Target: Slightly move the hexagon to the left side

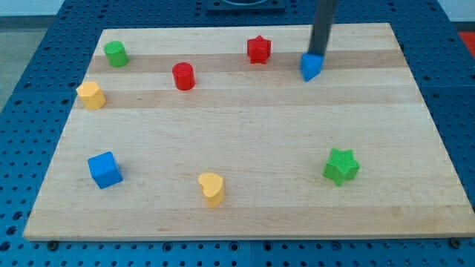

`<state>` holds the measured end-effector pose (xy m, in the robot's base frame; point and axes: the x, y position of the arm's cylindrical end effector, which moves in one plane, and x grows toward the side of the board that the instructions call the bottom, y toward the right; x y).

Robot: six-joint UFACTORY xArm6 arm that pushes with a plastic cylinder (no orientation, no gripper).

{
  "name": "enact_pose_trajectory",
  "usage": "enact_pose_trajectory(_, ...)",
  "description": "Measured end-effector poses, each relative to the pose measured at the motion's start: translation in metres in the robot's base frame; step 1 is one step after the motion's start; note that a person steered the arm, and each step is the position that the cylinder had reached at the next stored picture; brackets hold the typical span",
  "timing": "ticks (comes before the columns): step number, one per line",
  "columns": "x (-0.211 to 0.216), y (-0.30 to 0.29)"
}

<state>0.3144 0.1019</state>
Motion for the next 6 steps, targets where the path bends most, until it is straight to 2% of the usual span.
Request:
enact_pose_trajectory(1,0.053,-0.058)
enact_pose_trajectory(2,0.085,-0.123)
enact_pose_trajectory(4,0.088,-0.273)
enact_pose_trajectory(6,0.084,-0.353)
